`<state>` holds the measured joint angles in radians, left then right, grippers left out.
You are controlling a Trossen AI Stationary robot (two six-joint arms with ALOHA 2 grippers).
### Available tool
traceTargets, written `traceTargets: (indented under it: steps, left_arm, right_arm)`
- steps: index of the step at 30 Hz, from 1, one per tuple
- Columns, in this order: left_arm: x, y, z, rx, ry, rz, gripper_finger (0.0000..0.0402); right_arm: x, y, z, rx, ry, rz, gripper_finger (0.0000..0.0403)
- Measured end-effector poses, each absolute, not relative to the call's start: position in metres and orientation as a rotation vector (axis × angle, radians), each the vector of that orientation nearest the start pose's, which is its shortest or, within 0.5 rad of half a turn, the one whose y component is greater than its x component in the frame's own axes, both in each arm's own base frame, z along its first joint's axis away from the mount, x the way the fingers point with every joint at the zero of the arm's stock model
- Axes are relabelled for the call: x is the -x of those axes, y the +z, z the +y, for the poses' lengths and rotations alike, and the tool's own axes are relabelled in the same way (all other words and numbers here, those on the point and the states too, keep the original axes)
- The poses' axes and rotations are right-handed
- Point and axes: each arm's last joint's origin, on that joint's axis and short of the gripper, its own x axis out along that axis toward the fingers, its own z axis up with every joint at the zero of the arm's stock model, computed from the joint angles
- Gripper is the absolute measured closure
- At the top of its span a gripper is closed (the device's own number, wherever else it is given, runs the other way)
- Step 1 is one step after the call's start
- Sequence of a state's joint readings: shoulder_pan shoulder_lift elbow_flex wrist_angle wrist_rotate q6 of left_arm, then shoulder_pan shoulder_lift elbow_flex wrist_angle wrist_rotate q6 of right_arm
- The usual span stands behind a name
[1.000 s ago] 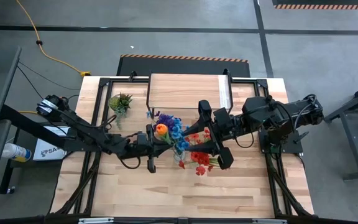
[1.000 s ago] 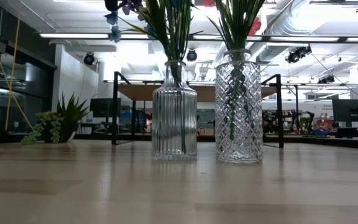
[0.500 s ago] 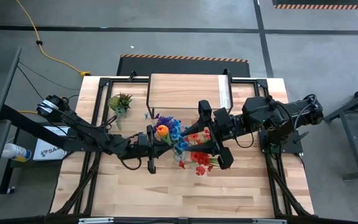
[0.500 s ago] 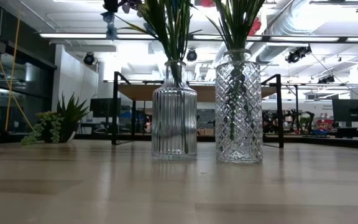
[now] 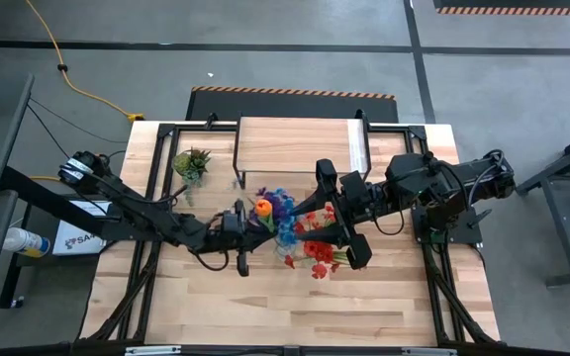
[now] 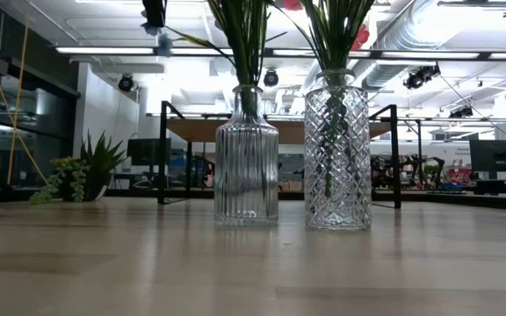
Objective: Pick and place flowers into a vace then onto a shelf
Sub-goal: Put the orange tulip into the left transparent vase
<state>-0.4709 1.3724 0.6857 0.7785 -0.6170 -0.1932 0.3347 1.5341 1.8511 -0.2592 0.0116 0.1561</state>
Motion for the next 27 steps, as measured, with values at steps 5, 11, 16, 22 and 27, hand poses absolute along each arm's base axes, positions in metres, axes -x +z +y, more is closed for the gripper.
traceTargets:
  steps: [5,11,16,22,27]
  left_arm:
    - [-0.263,0.258,-0.115,0.246,0.140,-0.062,0.0372]
    - [-0.263,0.253,-0.115,0.268,0.145,-0.020,0.0372]
    - [-0.263,0.251,-0.115,0.277,0.147,-0.005,0.0372]
    - [-0.263,0.248,-0.115,0.289,0.152,0.025,0.0372]
    - [-0.263,0.246,-0.115,0.291,0.151,0.039,0.0372]
  right_arm:
    - [-0.303,0.506,0.105,-0.165,0.327,-0.032,0.0210]
    - [-0.303,0.506,0.105,-0.165,0.327,-0.032,0.0210]
    - [-0.303,0.506,0.105,-0.164,0.327,-0.032,0.0210]
    - [-0.303,0.506,0.105,-0.164,0.327,-0.032,0.0210]
    - [-0.303,0.506,0.105,-0.164,0.327,-0.032,0.0210]
